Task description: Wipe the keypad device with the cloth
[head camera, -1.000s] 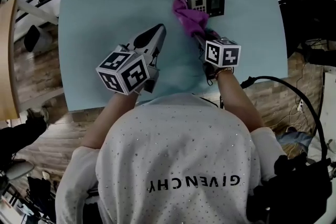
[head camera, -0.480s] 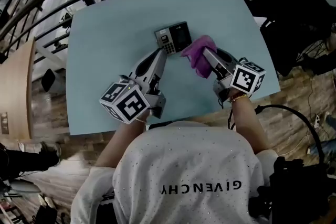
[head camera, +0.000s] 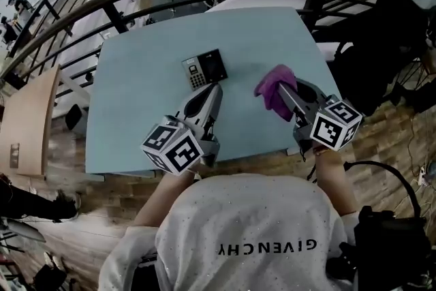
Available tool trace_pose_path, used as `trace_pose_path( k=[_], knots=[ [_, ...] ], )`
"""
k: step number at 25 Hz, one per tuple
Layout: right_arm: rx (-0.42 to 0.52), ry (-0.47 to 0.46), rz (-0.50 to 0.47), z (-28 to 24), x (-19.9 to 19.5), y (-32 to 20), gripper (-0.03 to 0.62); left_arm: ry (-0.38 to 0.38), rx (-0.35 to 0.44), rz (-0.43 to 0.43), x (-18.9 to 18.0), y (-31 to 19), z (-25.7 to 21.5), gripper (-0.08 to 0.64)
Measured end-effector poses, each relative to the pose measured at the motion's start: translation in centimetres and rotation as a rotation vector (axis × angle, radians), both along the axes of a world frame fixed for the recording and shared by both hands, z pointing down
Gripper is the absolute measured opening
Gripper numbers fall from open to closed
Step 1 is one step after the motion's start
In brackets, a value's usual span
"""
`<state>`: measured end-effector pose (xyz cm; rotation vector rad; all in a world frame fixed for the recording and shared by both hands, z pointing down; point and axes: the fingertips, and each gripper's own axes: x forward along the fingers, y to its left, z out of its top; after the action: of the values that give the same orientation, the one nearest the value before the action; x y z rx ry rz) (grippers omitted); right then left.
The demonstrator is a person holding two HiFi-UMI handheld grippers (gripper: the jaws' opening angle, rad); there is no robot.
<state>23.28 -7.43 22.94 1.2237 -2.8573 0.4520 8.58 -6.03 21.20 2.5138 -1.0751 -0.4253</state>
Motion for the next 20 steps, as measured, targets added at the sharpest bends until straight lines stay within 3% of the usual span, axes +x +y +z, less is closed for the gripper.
trace_pose_path(
  k=[9, 20],
  knots=[
    [0.000, -0.018, -0.060, 1.2, 3.3, 3.4, 0.061, 0.018, -0.005, -0.078, 3.0, 4.8, 1.0, 0.000],
    [-0.021, 0.003, -0.140, 3.2, 2.6, 6.6, 0.061, -0.007, -0.041, -0.155, 2.5, 9.1, 2.8, 0.000]
  ],
)
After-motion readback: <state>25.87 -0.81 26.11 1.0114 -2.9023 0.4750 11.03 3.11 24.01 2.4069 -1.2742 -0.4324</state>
